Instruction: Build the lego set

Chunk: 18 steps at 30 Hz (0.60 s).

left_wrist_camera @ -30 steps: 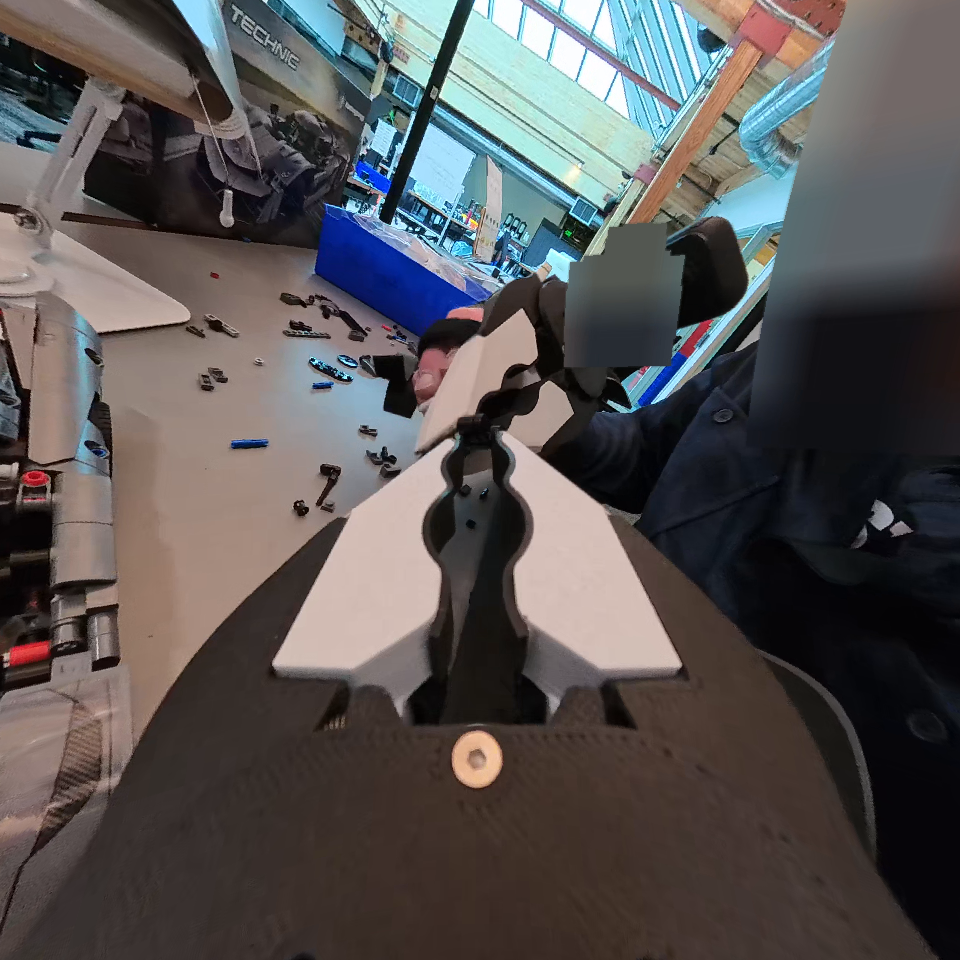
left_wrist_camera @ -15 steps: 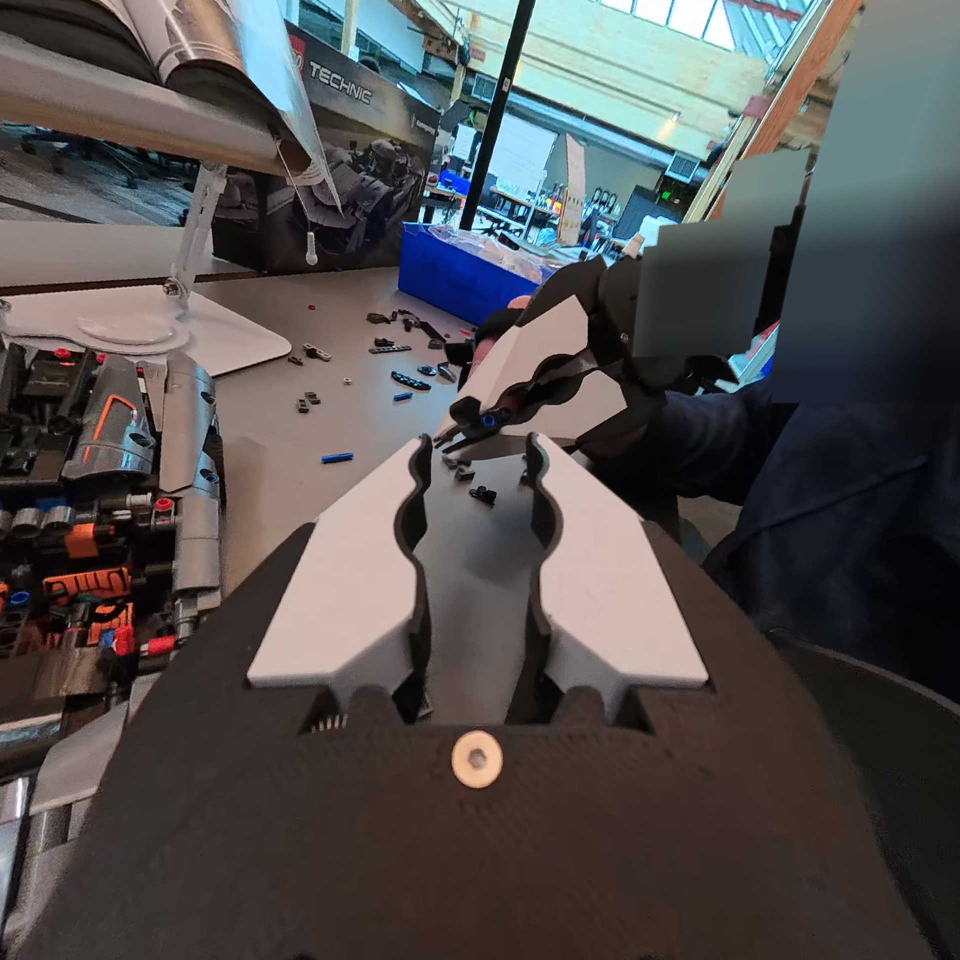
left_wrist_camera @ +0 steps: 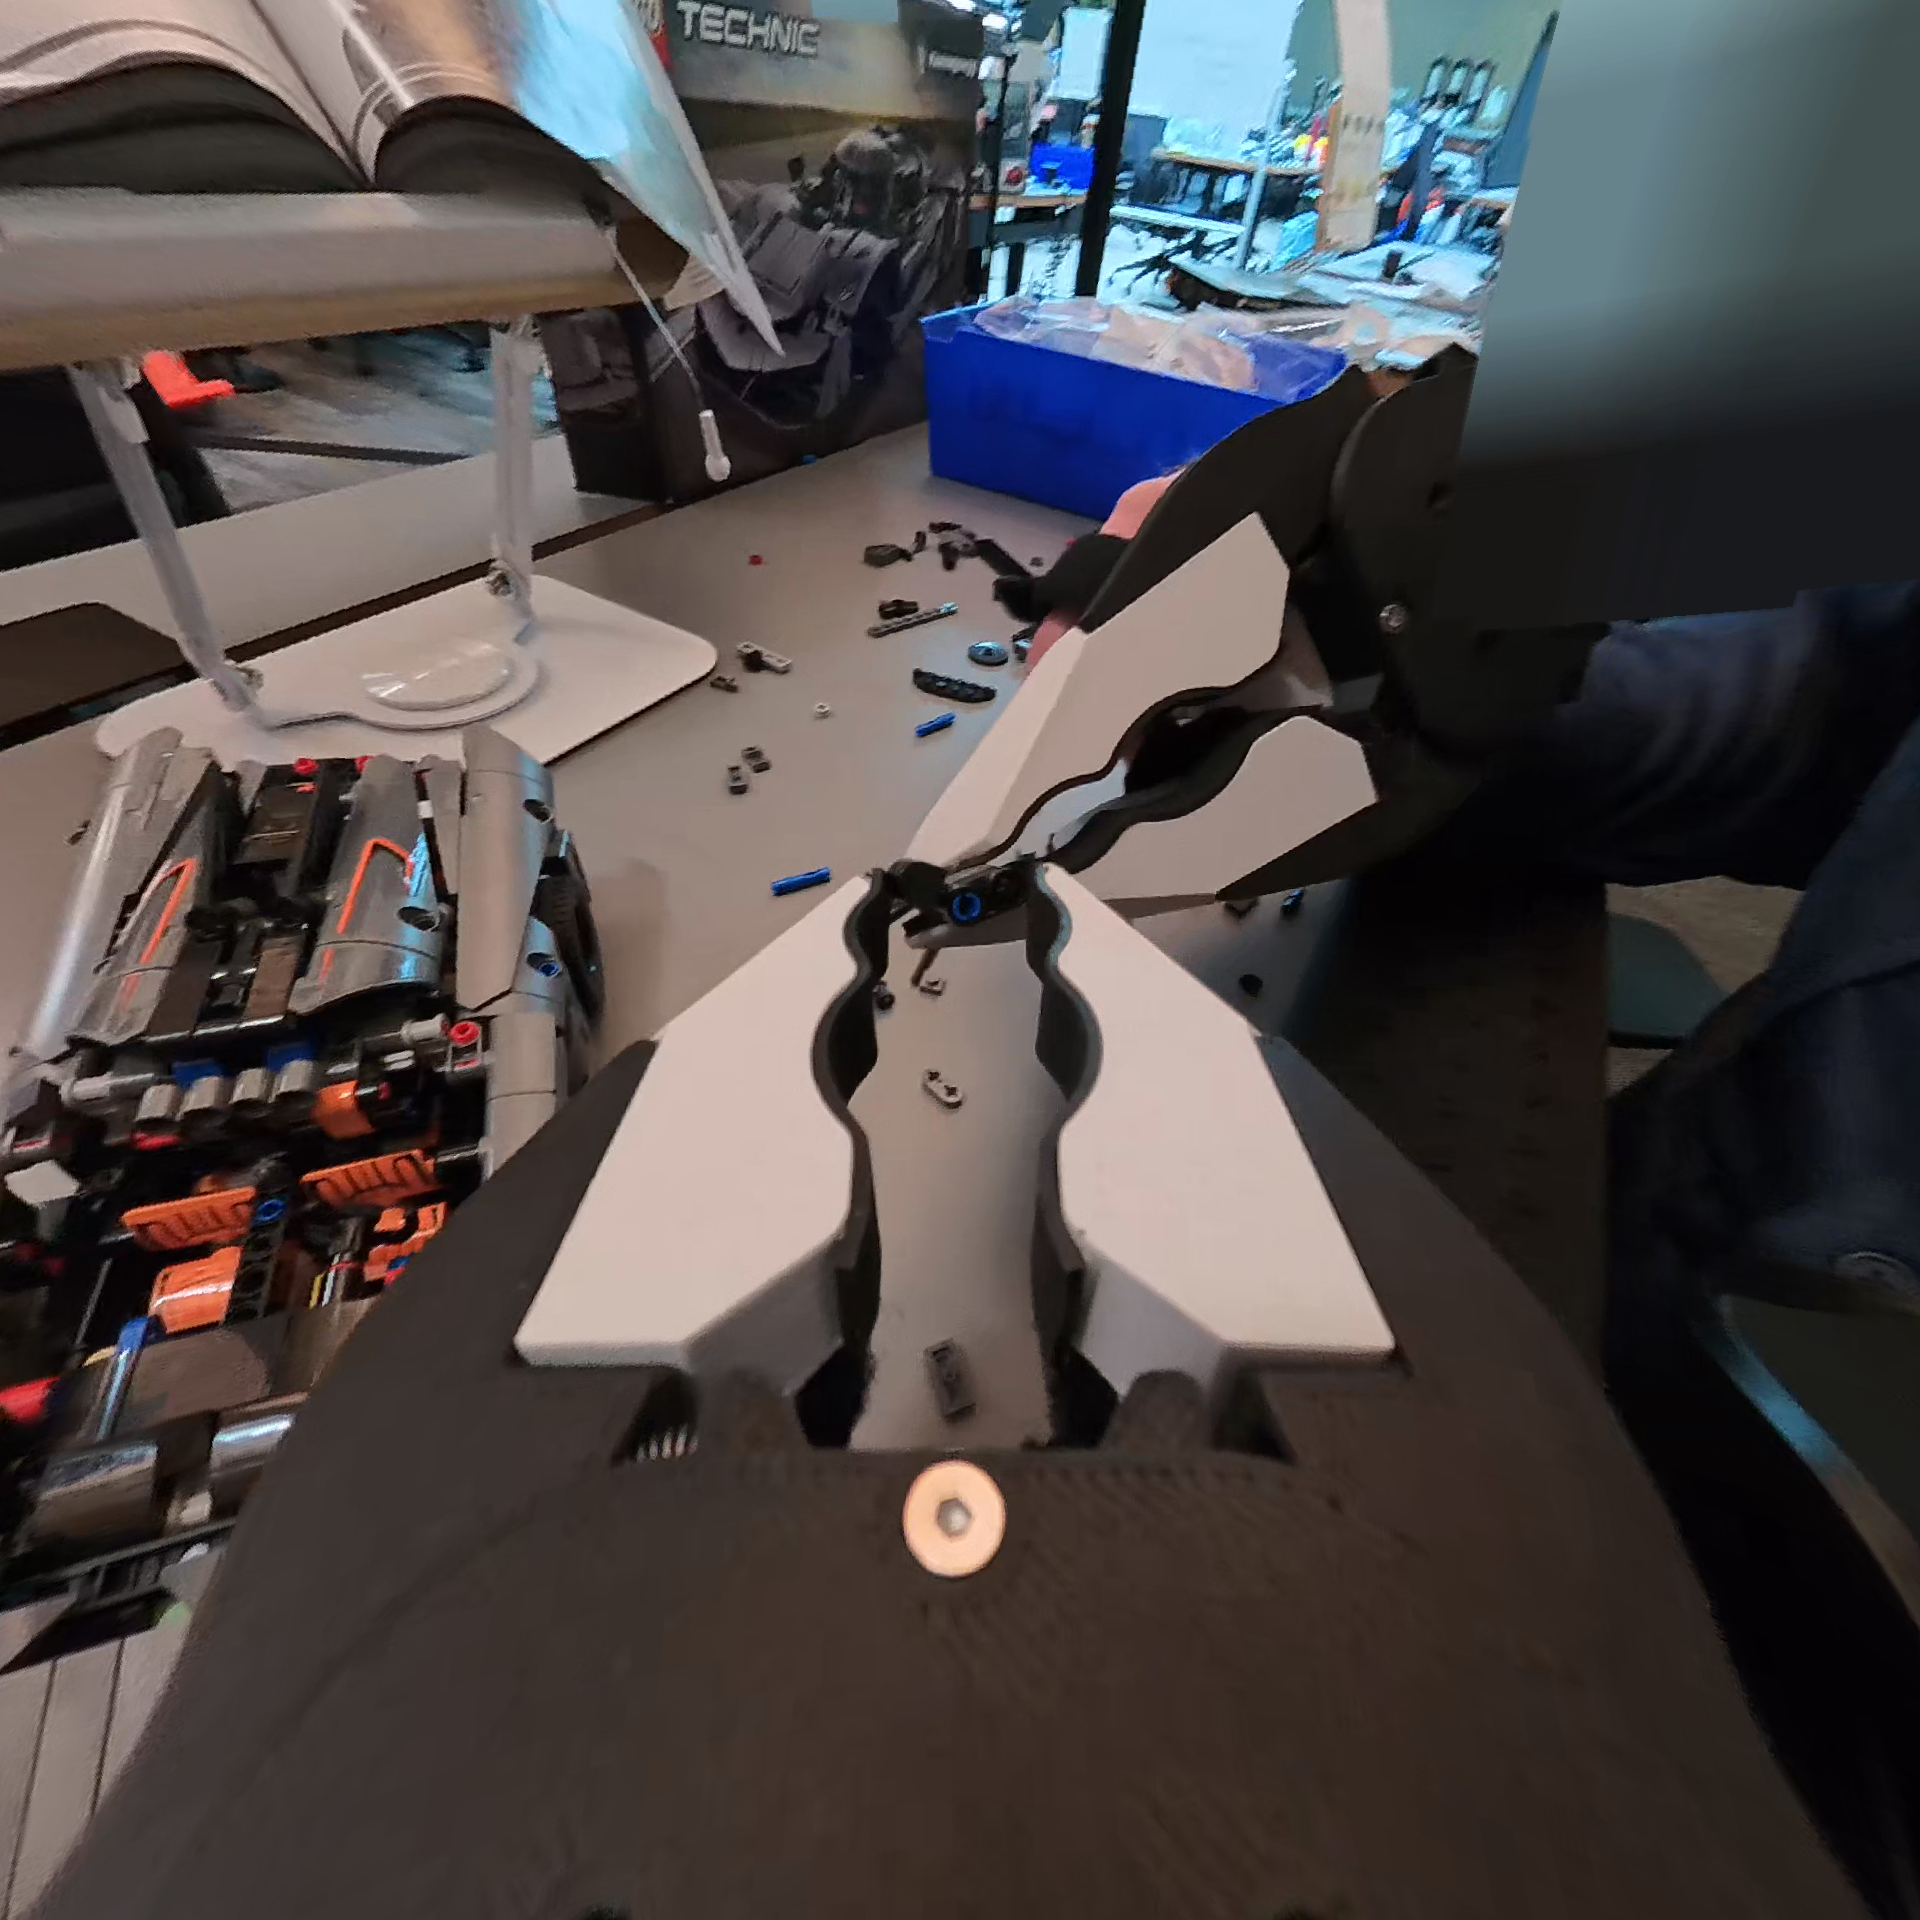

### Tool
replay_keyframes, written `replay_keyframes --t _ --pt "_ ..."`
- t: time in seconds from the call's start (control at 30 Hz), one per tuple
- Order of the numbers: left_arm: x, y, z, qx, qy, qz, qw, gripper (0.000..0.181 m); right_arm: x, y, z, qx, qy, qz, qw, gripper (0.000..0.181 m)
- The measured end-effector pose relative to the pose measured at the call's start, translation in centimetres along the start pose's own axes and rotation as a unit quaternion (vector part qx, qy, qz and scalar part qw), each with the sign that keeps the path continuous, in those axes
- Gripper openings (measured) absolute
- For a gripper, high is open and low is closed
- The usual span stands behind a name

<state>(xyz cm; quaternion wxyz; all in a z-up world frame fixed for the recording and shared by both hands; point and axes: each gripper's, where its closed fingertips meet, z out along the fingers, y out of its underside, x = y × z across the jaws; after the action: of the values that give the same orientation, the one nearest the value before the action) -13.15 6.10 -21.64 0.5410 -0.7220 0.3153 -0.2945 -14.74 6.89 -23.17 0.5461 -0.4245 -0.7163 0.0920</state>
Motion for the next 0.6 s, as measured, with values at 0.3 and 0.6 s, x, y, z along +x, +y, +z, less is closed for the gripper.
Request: replay_keyframes --t 0.3,0.6 --pt "-1.0 0.3 0.4 -0.021 -0.033 -0.009 0.999 0.021 0.7 1.0 0.3 -0.044 0.035 -0.013 0.998 0.0" --pt "-1.1 0.3 0.5 -0.015 -0.016 -0.04 0.999 0.02 0.9 1.2 0.4 -0.054 0.043 -0.019 0.997 0.0"
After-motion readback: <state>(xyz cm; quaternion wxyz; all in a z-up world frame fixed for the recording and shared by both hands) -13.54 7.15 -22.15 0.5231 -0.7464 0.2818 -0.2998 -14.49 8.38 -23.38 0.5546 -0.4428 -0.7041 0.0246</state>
